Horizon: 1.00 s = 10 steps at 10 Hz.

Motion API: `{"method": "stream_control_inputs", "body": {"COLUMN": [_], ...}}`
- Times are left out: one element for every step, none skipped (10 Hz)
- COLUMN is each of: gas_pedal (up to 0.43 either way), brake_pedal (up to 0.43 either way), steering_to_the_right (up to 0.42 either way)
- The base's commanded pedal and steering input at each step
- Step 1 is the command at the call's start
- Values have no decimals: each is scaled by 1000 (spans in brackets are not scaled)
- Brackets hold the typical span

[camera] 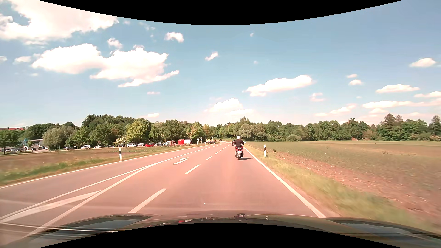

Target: Follow the waypoints while adhering to traffic rules and regulations

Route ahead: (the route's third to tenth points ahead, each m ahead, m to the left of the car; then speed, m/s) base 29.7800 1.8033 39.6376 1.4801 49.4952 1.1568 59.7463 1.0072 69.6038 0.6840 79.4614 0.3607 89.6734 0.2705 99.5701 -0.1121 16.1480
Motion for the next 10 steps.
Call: {"method": "stream_control_inputs", "body": {"gas_pedal": [228, 228, 228, 228, 228, 228, 228, 228, 228, 228], "brake_pedal": [12, 6, 12, 12, 12, 6, 12, 12, 12, 12], "steering_to_the_right": [5, 5, 4, 4, 4, 4, 4, 3, 3, 3]}}
